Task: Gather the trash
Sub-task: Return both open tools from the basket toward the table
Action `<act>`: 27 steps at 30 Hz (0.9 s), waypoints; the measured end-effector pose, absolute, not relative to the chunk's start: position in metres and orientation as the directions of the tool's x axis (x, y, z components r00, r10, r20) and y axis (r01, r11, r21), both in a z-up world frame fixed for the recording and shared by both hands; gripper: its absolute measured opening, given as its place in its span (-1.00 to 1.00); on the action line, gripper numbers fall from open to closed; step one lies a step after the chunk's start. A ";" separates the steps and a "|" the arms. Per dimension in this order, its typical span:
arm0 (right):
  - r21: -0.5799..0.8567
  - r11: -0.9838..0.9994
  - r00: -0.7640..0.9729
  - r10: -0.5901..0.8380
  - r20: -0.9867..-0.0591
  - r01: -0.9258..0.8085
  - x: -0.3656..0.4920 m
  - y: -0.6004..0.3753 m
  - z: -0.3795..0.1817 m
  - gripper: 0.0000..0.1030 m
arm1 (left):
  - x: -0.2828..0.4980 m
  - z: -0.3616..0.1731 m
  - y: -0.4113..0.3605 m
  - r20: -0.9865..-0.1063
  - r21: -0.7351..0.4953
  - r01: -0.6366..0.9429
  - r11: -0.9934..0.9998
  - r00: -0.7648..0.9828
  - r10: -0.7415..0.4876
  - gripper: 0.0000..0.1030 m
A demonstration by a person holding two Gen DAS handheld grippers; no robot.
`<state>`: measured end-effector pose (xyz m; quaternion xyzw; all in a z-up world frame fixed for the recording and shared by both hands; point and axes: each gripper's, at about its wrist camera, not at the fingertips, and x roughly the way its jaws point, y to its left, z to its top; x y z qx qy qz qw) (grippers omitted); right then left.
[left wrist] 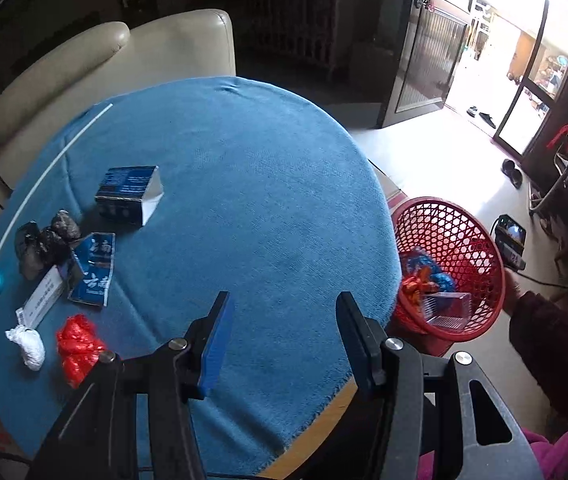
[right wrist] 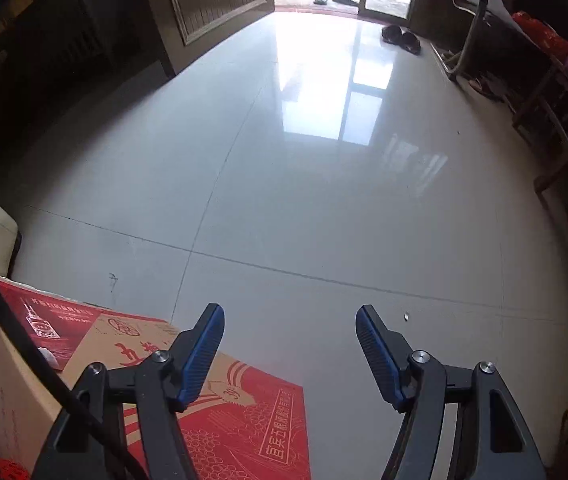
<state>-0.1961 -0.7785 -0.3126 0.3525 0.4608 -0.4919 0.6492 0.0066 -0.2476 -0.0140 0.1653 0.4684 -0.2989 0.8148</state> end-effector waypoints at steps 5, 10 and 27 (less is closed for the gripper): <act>0.047 0.169 0.094 -0.284 -0.954 0.985 -0.244 -0.740 -0.309 0.39 | 0.007 -0.017 -0.247 -0.862 -0.052 0.651 0.758 0.353 -0.362 0.04; 0.087 0.069 0.100 -0.216 -0.971 0.994 -0.280 -0.698 -0.316 0.39 | 0.008 -0.016 -0.241 -0.853 -0.086 0.654 0.752 0.342 -0.394 0.04; 0.138 0.274 0.282 -0.606 -0.744 0.952 -0.275 -0.711 -0.054 0.39 | 0.011 0.026 -0.102 -0.724 0.005 0.422 0.906 0.627 -0.288 0.29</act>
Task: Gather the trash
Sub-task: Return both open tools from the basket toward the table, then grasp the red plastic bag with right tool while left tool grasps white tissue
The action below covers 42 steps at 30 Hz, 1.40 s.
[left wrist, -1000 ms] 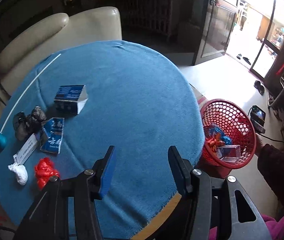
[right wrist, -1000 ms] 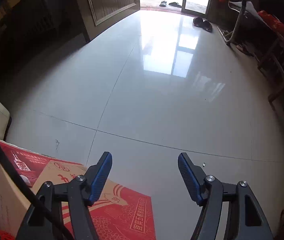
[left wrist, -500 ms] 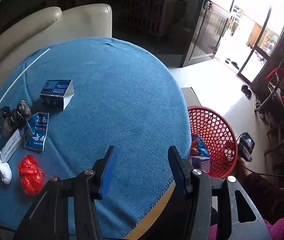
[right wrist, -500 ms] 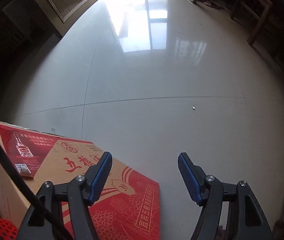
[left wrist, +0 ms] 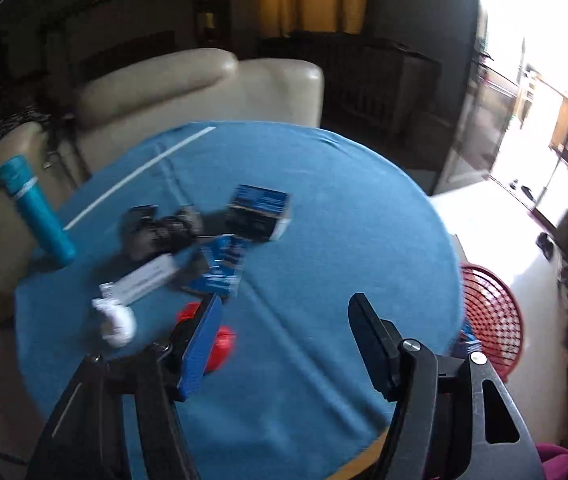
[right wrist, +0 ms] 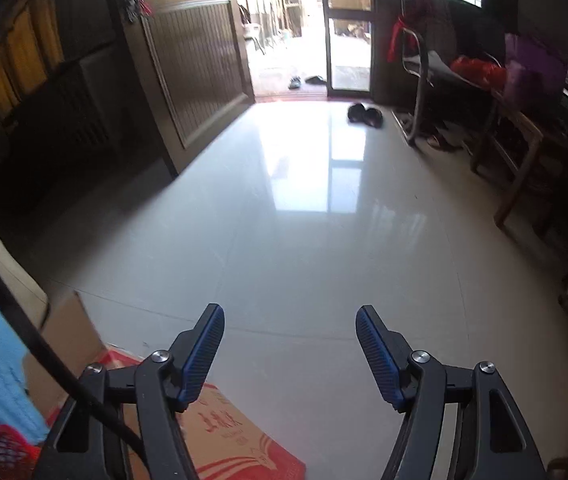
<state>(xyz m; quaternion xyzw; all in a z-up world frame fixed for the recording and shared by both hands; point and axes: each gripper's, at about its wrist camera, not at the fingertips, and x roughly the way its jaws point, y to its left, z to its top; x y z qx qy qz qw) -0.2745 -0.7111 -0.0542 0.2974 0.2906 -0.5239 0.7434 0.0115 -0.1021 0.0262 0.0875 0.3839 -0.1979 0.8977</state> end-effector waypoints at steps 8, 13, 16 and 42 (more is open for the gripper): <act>0.403 0.673 0.777 -0.456 -0.435 0.620 -0.216 -0.596 0.118 0.53 | 0.010 0.021 0.012 -0.698 -0.006 0.218 0.976 0.698 -0.160 0.33; 0.471 0.848 0.959 -0.135 -0.251 0.242 -0.162 -0.472 0.162 0.70 | 0.001 0.006 0.057 -0.714 -0.045 0.151 0.987 0.686 -0.138 0.33; 0.472 0.881 0.962 0.106 -0.253 0.027 -0.110 -0.400 0.155 0.71 | -0.003 -0.003 0.072 -0.721 -0.065 0.128 0.990 0.680 -0.135 0.33; 0.496 0.860 0.345 0.504 -0.792 -0.120 0.218 -0.057 -0.147 -0.13 | 0.135 -0.071 0.095 -0.828 -0.287 0.096 0.953 0.476 -0.297 0.33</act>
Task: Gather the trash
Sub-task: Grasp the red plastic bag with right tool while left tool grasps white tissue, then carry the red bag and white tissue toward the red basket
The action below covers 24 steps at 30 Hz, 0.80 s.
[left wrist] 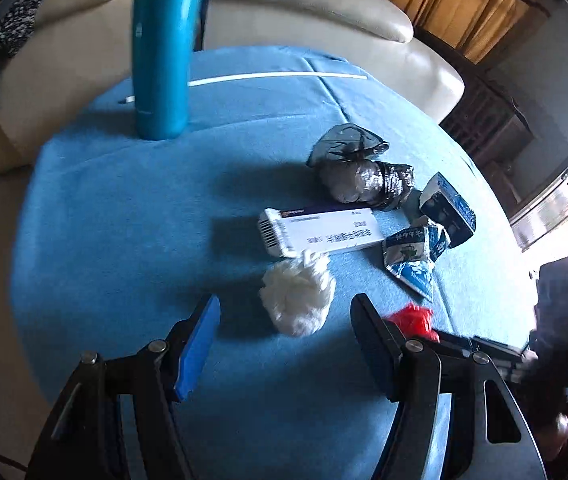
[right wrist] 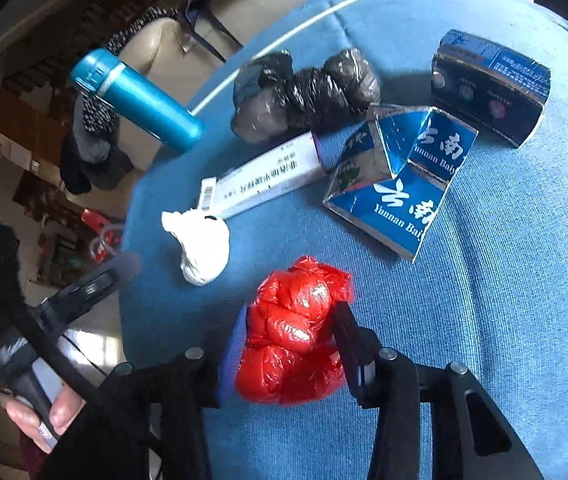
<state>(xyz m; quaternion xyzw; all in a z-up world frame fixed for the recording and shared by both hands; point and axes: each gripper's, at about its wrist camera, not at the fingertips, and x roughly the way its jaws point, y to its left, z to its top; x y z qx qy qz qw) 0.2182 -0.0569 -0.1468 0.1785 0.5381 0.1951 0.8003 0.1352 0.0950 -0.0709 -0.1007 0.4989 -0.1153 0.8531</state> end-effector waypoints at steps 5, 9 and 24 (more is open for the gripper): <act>0.477 0.871 0.396 0.481 -0.782 -0.117 0.163 -0.105 -0.122 -0.15 | 0.156 -0.086 0.074 -0.848 -0.276 0.107 0.955 0.440 -0.295 0.27; 0.470 0.877 0.460 0.461 -0.759 -0.102 0.112 -0.165 -0.099 -0.15 | 0.163 -0.107 0.064 -0.869 -0.254 0.100 0.962 0.412 -0.272 -0.25; 0.457 0.887 0.696 0.367 -0.618 -0.062 0.004 -0.266 -0.023 -0.15 | 0.067 -0.023 0.006 -0.751 -0.175 0.228 0.958 0.598 -0.280 -0.68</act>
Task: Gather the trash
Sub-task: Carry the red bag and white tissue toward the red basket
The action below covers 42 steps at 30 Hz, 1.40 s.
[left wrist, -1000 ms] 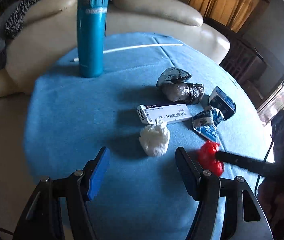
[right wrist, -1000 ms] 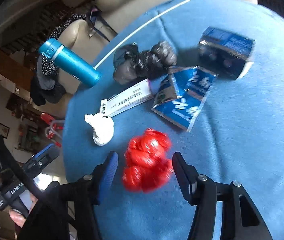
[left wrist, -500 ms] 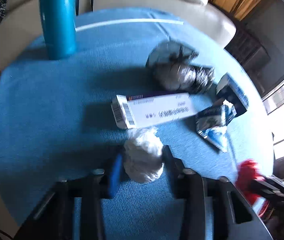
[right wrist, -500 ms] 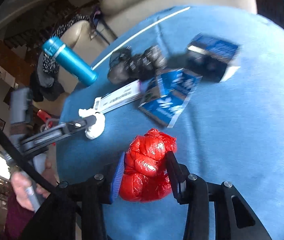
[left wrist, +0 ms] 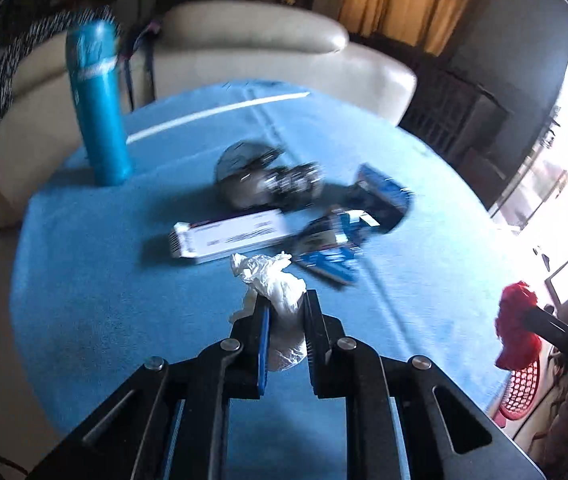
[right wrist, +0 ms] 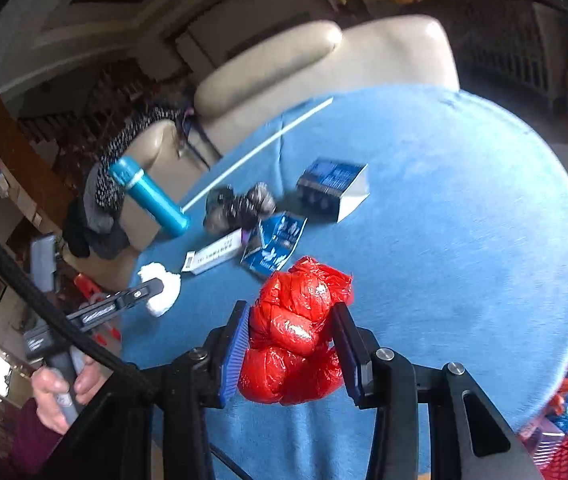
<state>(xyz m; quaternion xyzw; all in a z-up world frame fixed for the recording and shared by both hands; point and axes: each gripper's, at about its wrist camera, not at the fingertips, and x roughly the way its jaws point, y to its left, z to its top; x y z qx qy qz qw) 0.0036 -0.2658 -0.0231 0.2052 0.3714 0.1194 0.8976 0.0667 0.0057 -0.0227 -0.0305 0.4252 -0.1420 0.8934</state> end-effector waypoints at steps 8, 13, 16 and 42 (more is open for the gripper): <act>0.423 0.904 0.759 0.318 -0.568 -0.063 -0.037 -0.280 -0.006 -0.15 | 0.016 0.023 -0.048 -0.671 -0.027 0.275 0.961 0.707 -0.221 -0.67; 0.415 0.907 0.787 0.310 -0.534 -0.076 -0.052 -0.282 0.005 -0.15 | -0.002 0.036 -0.064 -0.641 0.053 0.260 0.964 0.749 -0.166 -0.67; 0.403 0.912 0.801 0.299 -0.518 -0.080 -0.062 -0.282 0.009 -0.15 | -0.011 0.041 -0.069 -0.632 0.091 0.246 0.965 0.763 -0.135 -0.67; 0.415 0.909 0.861 0.247 -0.445 -0.047 -0.122 -0.322 0.017 -0.15 | -0.051 0.035 -0.124 -0.599 0.203 0.249 0.947 0.796 -0.080 -0.66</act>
